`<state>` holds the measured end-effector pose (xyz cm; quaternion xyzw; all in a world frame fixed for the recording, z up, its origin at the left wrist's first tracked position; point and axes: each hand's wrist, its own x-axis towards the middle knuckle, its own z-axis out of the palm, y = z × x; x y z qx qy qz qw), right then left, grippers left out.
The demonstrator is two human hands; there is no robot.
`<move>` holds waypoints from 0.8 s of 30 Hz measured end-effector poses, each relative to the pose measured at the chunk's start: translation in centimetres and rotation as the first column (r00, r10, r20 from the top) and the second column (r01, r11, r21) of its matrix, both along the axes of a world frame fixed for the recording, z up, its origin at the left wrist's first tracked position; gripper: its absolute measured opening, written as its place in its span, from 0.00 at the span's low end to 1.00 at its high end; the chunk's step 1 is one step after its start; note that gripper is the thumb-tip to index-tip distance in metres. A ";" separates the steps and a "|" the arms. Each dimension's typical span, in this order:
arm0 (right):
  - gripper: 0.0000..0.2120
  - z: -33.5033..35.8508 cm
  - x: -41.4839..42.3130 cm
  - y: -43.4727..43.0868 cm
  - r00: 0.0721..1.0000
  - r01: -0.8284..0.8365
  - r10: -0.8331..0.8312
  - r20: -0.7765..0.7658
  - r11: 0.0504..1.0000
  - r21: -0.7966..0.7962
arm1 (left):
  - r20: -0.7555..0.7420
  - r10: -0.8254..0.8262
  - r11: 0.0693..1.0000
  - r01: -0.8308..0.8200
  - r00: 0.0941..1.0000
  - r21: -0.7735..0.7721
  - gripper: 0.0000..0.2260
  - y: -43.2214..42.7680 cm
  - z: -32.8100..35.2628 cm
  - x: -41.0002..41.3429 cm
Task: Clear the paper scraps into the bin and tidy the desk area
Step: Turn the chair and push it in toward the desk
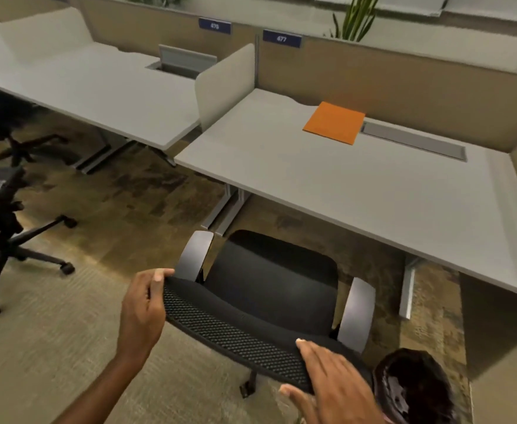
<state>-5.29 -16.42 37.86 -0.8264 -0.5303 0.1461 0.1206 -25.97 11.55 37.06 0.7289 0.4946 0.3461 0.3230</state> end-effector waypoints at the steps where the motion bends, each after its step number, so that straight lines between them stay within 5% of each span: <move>1: 0.34 0.1 1.3 -0.2 0.997 0.012 -0.016 0.075 0.999 0.051 | -0.053 -0.053 0.998 0.054 0.997 0.028 0.15 0.3 0.1 1.0; 5: 0.33 0.9 6.0 0.2 0.980 -0.021 0.005 0.197 0.996 0.081 | -0.491 -0.281 0.847 0.454 0.825 0.277 0.23 2.4 0.2 5.4; 9: 0.33 0.8 10.9 0.5 0.977 -0.003 -0.019 0.214 0.995 0.104 | -0.631 -0.551 0.639 0.763 0.546 0.103 0.25 4.6 1.6 11.1; 13: 0.32 0.7 15.6 1.1 0.973 -0.017 -0.014 0.231 0.991 0.131 | -0.755 -0.579 0.485 0.874 0.307 -0.016 0.33 6.4 2.0 15.4; 24: 0.32 0.1 26.7 2.5 0.968 -0.005 -0.038 0.249 0.985 0.171 | -0.728 -0.585 0.487 0.872 0.356 0.035 0.37 8.3 2.2 27.3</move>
